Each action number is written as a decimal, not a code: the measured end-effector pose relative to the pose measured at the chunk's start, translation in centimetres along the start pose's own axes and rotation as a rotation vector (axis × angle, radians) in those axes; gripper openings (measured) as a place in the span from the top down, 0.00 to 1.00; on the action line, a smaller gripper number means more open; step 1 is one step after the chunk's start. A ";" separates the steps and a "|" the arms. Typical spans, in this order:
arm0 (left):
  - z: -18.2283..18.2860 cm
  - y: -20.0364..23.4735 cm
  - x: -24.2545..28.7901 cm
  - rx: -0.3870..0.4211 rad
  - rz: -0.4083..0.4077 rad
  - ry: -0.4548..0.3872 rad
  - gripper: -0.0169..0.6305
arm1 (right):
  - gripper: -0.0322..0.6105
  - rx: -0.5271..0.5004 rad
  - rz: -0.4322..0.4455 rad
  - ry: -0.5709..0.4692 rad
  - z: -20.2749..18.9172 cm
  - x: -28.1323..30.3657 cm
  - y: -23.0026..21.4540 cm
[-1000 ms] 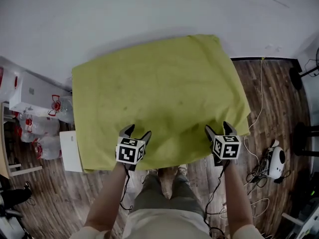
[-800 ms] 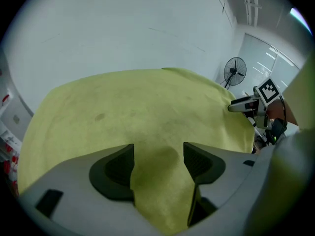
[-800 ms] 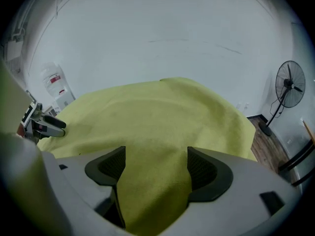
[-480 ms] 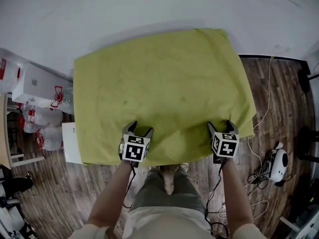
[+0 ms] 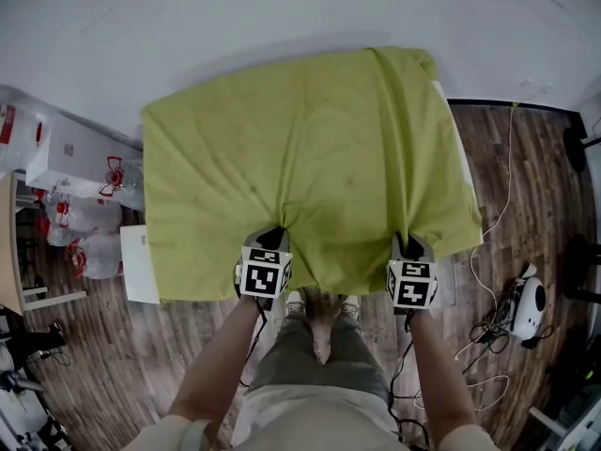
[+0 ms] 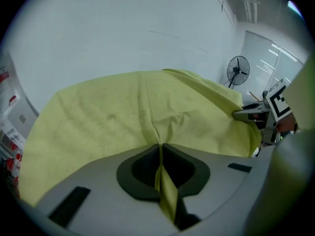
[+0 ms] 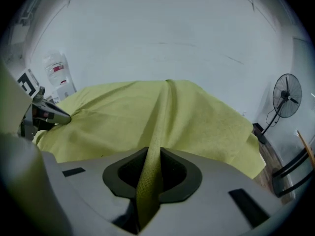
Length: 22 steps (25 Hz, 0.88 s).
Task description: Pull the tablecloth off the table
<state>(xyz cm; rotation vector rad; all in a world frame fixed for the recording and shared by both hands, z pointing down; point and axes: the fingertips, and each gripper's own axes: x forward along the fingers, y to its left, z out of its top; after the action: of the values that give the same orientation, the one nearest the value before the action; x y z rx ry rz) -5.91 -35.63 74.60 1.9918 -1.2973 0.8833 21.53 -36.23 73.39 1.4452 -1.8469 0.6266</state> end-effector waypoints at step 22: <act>6.4 0.1 -19.4 -0.022 -0.058 -0.322 0.94 | 0.90 0.172 0.300 -0.308 11.6 -19.3 5.9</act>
<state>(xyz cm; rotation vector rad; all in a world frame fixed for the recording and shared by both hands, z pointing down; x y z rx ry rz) -10.53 -30.23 55.47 2.2065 -1.4048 0.5328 15.80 -31.12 51.38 1.4484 -2.3290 0.7562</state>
